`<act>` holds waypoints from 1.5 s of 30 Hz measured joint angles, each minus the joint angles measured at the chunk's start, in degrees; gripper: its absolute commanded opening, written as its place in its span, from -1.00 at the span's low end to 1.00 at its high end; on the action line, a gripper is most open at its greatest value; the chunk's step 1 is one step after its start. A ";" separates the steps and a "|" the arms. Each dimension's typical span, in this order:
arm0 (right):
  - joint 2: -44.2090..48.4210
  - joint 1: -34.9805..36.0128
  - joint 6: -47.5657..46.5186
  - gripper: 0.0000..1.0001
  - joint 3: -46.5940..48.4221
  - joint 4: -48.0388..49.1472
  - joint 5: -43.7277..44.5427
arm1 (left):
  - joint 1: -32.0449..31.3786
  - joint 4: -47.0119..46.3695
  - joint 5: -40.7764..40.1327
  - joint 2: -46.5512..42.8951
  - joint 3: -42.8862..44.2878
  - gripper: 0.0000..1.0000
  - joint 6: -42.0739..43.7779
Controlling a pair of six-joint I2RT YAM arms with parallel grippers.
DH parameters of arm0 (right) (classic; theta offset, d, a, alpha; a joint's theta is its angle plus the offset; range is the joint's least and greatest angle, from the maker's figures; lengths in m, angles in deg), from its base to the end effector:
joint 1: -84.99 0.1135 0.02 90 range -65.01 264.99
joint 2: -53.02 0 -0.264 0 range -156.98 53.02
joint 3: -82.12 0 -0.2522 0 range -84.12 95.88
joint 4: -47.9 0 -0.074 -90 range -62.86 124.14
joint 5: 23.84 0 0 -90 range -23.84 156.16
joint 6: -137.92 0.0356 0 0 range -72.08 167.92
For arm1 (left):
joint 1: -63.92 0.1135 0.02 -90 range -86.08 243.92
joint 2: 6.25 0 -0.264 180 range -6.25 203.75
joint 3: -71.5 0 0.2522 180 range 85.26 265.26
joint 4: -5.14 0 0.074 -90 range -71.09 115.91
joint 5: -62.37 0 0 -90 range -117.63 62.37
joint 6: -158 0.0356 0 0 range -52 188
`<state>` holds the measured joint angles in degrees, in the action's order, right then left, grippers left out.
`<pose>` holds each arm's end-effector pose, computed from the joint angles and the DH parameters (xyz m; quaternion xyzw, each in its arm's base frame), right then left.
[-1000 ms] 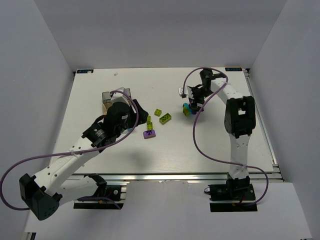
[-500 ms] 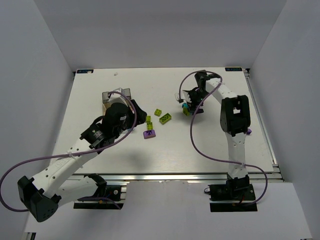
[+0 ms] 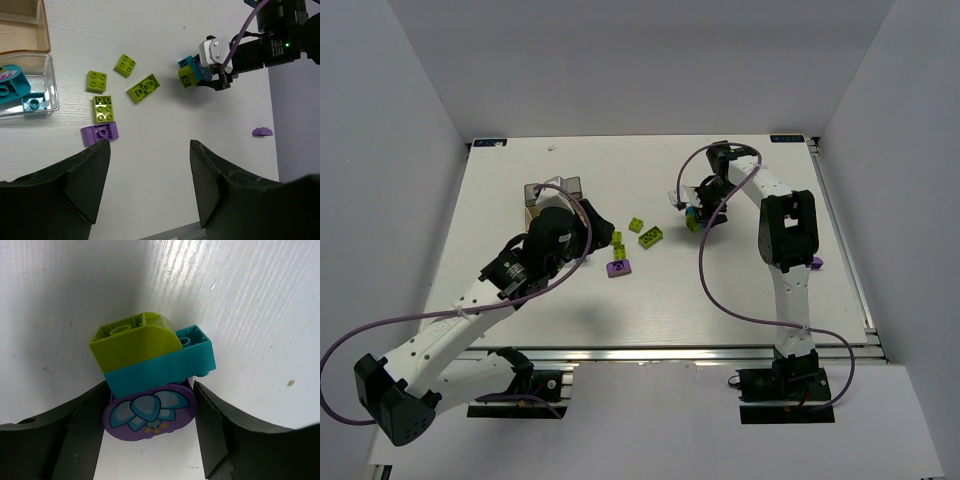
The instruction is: Sort the legos into containers by color
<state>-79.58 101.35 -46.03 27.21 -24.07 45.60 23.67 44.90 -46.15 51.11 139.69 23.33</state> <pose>0.4458 0.1439 0.1693 -0.8135 0.5464 0.0820 0.1816 0.1749 -0.1333 0.3311 -0.1145 0.8463 -0.2363 0.4635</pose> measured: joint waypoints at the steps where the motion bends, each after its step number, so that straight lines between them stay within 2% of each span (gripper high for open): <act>1: 0.00 0.02 0.09 -0.09 0.00 0.00 0.07 | 0.00 -1.01 0.52 0.00 -0.44 0.49 -0.15; 3: 0.02 0.00 0.17 -0.35 -0.02 -0.11 -0.15 | 0.02 -3.30 2.21 0.00 -1.49 0.50 -0.46; 7: 1.75 0.00 0.57 -0.59 -2.75 0.74 -1.40 | 0.02 -10.25 7.04 0.02 -4.68 0.50 -1.75; 11: 6.95 0.04 2.71 -0.69 -8.59 0.66 -4.83 | 0.02 -17.20 11.96 1.16 -6.99 0.51 -3.43; 16: 15.91 1.22 10.62 -0.83 -9.51 -0.11 -12.09 | 0.02 -26.60 18.32 6.40 -7.23 0.56 -5.84; 24: 32.15 8.83 26.67 -0.86 -14.67 3.45 -20.65 | 0.02 -34.16 23.89 14.84 -7.10 0.69 -9.18; 32: 35.93 12.85 34.18 -0.84 -22.43 7.41 -21.62 | 0.02 -37.62 25.59 17.00 -6.95 0.69 -10.03; 42: 38.64 14.58 37.97 -0.84 -24.72 12.24 -19.52 | 0.37 -40.15 26.47 17.22 -8.35 0.45 -12.61; 45: 39.80 15.41 38.32 -0.84 -26.14 13.70 -18.08 | 0.44 -40.54 26.60 17.31 -9.01 0.26 -13.29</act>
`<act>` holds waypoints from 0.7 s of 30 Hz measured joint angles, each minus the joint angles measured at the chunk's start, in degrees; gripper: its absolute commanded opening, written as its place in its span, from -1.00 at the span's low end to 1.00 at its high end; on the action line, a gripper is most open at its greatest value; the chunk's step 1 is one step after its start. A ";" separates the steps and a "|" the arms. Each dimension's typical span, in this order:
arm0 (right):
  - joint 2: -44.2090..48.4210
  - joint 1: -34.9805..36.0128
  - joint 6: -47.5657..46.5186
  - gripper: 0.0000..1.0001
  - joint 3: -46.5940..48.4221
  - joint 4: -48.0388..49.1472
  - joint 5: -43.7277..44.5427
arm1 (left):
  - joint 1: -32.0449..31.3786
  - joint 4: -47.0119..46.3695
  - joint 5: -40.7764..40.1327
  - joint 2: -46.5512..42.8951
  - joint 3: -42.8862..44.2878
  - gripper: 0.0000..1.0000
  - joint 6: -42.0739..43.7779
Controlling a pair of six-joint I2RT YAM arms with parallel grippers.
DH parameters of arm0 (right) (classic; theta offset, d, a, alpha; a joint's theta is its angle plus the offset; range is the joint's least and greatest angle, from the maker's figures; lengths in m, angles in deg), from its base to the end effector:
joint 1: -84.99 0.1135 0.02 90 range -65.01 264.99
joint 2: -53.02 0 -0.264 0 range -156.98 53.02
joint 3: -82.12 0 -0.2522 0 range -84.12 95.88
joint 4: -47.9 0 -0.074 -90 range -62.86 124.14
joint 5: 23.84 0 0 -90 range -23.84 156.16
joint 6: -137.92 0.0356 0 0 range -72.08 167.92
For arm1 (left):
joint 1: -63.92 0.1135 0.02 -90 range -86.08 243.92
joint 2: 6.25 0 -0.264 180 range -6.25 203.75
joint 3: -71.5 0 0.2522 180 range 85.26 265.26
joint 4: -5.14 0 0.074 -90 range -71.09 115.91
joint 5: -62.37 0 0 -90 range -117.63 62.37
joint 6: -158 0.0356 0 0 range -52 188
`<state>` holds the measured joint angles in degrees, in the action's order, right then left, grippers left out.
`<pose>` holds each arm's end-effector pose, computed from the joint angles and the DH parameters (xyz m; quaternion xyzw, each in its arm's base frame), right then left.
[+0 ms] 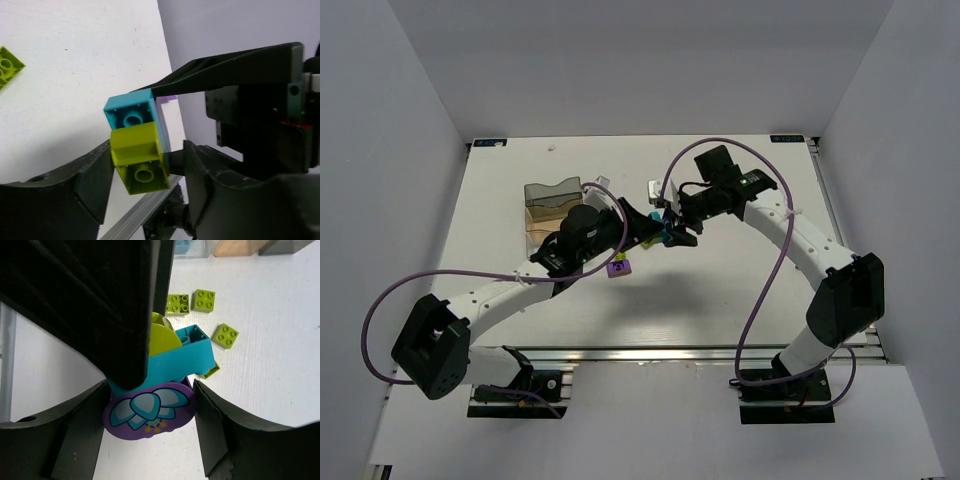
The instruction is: Sort the legos into containers by color
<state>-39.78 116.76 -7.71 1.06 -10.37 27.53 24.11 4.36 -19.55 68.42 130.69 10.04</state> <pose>0.2826 0.2011 0.3238 -0.6943 0.5712 0.2428 0.3643 0.2264 -0.1952 0.2731 -0.0821 0.7867 -0.4957 0.3586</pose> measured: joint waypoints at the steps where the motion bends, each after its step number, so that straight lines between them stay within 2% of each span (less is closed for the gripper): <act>1: 0.42 0.20 0.11 -0.84 -0.50 0.37 0.55 | 0.00 0.17 0.02 0.02 -0.02 0.17 -0.07; 2: 0.83 0.33 0.22 -0.84 -0.87 0.68 1.01 | 0.07 0.28 0.07 0.31 -0.02 -0.02 -0.24; 4: 1.62 0.39 0.35 -0.84 -1.42 1.31 2.03 | 0.28 0.35 0.02 0.81 -0.04 -0.21 -0.76; 8: 2.01 0.70 0.55 -0.84 -1.75 2.21 3.21 | 0.37 -0.11 -0.02 0.98 0.00 -0.33 -1.27; 12: 2.78 0.92 1.16 -0.84 -2.95 3.50 3.76 | 0.42 0.00 0.00 0.98 0.00 -0.57 -1.27; 13: 3.26 0.98 1.27 -0.84 -3.58 4.22 3.96 | 0.39 -0.02 0.00 0.98 0.00 -0.69 -1.22; 21: 8.33 1.86 2.89 -1.00 -10.99 13.46 6.32 | 0.24 1.92 -0.61 -0.79 -0.09 -0.83 0.02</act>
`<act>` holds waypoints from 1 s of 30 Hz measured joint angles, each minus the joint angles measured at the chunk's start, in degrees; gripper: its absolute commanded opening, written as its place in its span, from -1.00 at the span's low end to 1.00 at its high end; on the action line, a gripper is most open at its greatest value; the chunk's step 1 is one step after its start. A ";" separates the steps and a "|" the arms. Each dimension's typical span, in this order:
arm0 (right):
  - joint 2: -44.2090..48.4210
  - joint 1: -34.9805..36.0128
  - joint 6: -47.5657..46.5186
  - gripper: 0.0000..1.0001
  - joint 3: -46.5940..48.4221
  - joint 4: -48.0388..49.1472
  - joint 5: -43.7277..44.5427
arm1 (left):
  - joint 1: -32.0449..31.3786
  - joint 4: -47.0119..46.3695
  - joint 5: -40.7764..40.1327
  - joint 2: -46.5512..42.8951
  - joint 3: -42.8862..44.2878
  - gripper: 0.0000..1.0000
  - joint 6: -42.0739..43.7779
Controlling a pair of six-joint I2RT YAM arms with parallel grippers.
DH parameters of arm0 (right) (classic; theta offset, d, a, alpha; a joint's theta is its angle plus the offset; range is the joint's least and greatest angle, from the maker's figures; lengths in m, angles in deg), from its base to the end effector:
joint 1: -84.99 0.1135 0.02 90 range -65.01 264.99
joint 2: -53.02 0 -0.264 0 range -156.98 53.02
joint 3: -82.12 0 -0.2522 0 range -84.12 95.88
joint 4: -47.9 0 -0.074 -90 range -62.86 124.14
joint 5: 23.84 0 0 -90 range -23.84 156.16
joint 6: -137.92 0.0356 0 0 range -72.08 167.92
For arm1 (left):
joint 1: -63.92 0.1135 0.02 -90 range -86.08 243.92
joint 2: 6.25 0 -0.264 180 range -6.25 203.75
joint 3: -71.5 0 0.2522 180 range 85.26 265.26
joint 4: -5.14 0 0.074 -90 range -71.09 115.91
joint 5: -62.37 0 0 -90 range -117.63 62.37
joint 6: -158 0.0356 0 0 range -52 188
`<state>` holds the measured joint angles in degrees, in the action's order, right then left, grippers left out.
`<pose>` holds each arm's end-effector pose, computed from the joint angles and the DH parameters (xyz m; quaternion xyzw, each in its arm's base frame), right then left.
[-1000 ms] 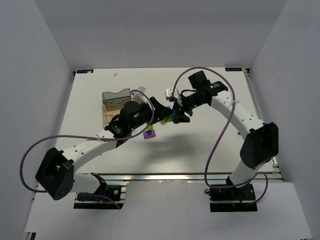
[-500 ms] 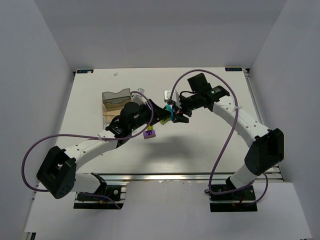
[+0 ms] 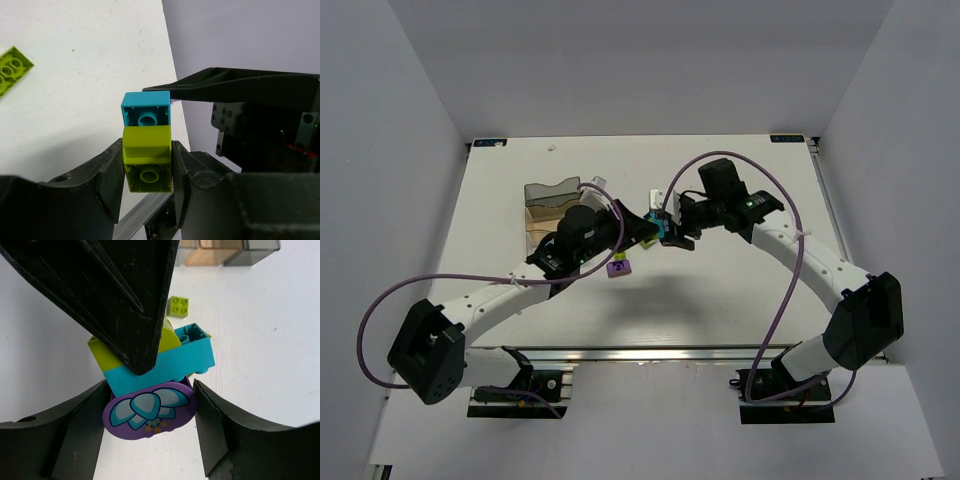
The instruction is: Sort the legos into containers by color
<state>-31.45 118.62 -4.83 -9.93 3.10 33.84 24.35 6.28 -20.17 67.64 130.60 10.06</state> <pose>0.2596 0.1955 0.3229 -0.6826 0.5595 0.1843 0.4325 0.2250 -0.1919 0.2728 -0.0885 0.7926 -0.4861 0.3572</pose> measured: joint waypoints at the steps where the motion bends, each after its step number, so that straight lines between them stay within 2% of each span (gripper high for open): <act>1: 0.26 0.26 0.15 -1.00 -0.57 1.27 0.07 | 0.04 0.57 -0.39 -0.66 -0.09 -0.84 0.31; 7: 0.63 0.98 1.36 -1.00 -1.88 6.12 0.94 | 1.05 2.32 -2.14 -6.60 -2.78 -0.84 0.92; 17: 0.59 -0.17 2.03 -1.00 -1.99 8.66 2.80 | 2.73 6.27 -4.24 -15.17 -4.90 -0.84 2.21; 22: -2.51 -0.13 6.60 -1.00 -0.46 10.16 1.79 | 3.30 20.81 -12.48 -20.35 -1.53 -0.84 5.05; 26: -9.70 0.59 16.31 -1.00 4.70 14.01 -0.13 | 3.54 34.16 -21.86 -25.94 5.38 -0.84 6.69; 30: -15.72 2.99 26.62 -1.00 7.28 21.49 -0.11 | 3.63 42.88 -29.51 -33.00 9.70 -0.84 7.08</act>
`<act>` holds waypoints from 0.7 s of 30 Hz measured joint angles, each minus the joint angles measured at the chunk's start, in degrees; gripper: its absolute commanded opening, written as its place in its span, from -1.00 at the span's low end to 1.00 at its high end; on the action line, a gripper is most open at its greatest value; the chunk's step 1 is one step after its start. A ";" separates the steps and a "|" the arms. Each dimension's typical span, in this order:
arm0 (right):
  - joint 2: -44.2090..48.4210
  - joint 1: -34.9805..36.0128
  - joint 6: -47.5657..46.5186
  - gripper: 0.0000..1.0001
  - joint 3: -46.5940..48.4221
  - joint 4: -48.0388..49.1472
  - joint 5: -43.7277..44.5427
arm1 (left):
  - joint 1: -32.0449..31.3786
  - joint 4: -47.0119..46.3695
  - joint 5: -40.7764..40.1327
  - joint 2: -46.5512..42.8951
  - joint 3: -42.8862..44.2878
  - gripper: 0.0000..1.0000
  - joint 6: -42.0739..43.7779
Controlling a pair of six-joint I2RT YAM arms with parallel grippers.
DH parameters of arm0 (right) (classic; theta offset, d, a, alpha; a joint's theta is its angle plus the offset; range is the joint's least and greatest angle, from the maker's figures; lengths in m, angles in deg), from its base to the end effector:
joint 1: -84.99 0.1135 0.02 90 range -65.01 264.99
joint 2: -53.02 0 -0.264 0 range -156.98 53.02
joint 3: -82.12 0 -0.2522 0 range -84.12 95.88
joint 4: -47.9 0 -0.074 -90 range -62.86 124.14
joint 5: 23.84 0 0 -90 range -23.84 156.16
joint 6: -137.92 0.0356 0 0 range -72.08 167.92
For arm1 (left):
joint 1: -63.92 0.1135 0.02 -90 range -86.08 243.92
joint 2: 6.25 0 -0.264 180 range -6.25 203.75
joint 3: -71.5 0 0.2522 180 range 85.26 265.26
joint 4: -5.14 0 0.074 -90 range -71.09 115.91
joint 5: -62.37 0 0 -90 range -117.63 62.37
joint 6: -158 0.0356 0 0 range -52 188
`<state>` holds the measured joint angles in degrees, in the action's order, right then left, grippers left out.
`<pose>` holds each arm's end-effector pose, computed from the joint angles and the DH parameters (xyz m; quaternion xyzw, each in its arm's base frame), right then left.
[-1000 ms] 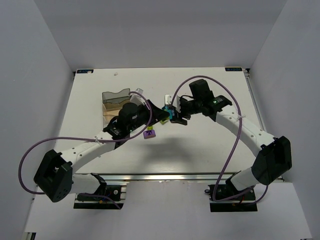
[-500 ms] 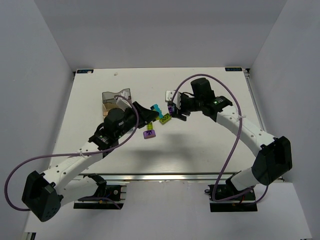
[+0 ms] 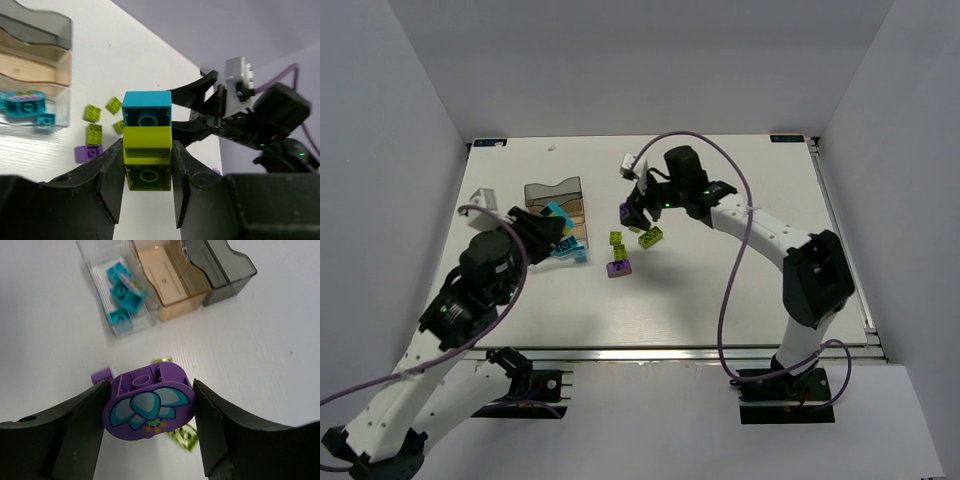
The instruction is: Sort the legos into containers by color
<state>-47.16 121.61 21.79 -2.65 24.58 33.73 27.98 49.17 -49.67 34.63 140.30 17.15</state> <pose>0.3173 0.2596 0.3023 -0.5514 0.6291 0.2837 0.4686 0.1261 -0.0749 0.3747 -0.2157 0.7629 -0.2943 0.5336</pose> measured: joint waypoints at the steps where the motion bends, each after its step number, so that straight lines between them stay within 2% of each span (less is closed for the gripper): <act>1: -1.62 0.87 2.36 -1.00 0.68 2.08 0.50 | 0.00 1.90 -1.73 -1.99 0.46 -0.83 -0.02; 4: -8.44 3.58 10.12 -1.00 6.51 6.36 2.27 | 0.04 6.40 -5.27 -6.23 0.66 -0.83 -0.61; 9: -22.27 6.91 21.46 -1.00 22.49 10.49 6.01 | 0.07 12.20 -8.13 -8.63 0.44 -0.81 -1.88; 14: -31.61 8.92 27.02 -0.90 33.22 11.54 8.92 | 0.09 14.53 -9.55 -10.08 0.17 -0.79 -2.40; 19: -36.74 9.90 28.96 -0.65 37.42 11.69 10.69 | 0.09 15.34 -10.34 -10.34 0.17 -0.78 -2.62; 21: -37.90 10.01 29.03 -0.44 37.70 12.09 11.32 | 0.09 15.52 -10.36 -10.34 0.17 -0.77 -2.80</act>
<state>-85.06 131.62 50.82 35.05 36.67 45.06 28.06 64.69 -60.03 24.29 140.48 14.35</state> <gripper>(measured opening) 0.687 0.477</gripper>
